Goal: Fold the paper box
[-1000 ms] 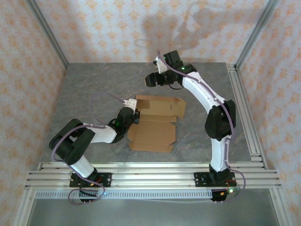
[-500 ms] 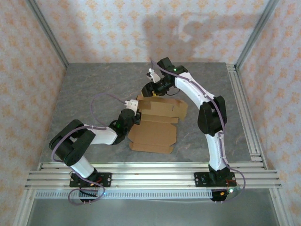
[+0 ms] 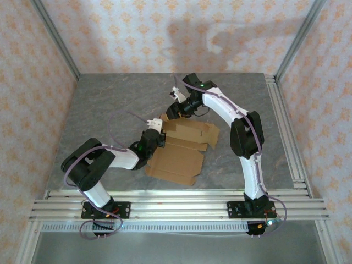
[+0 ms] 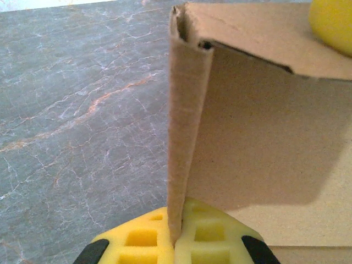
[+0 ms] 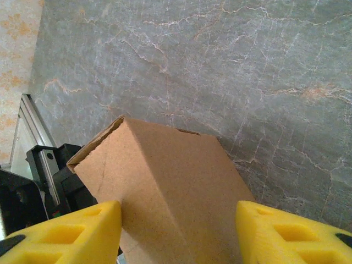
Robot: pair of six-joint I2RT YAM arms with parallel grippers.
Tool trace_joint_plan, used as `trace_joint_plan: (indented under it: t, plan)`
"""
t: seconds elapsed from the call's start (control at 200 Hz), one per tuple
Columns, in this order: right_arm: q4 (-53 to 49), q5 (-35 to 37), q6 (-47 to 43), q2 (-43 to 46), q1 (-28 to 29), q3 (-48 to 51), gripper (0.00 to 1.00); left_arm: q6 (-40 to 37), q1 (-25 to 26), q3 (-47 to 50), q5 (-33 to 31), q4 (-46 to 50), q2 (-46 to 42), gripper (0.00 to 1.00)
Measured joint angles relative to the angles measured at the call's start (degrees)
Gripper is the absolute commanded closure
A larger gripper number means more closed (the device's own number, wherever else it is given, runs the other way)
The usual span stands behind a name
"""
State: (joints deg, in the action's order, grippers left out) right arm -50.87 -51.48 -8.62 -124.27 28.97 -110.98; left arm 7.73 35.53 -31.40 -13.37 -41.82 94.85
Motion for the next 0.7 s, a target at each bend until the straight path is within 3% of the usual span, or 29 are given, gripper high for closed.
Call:
trace_joint_plan:
  t: [0.4, 0.47, 0.701]
  plan:
    - [2.99, 0.2, -0.46, 1.05, 0.24, 2.64, 0.46, 2.71, 0.11, 0.02, -0.63, -0.09, 0.2, 0.9]
    - [3.23, 0.24, -0.46, 1.33, 0.26, 2.82, 0.46, 2.91, 0.11, 0.02, -0.7, -0.07, 0.2, 0.81]
    - [3.17, 0.7, -0.68, 1.6, 0.42, 2.89, 0.47, 3.63, 0.11, 0.11, -1.31, 0.31, 0.17, 0.66]
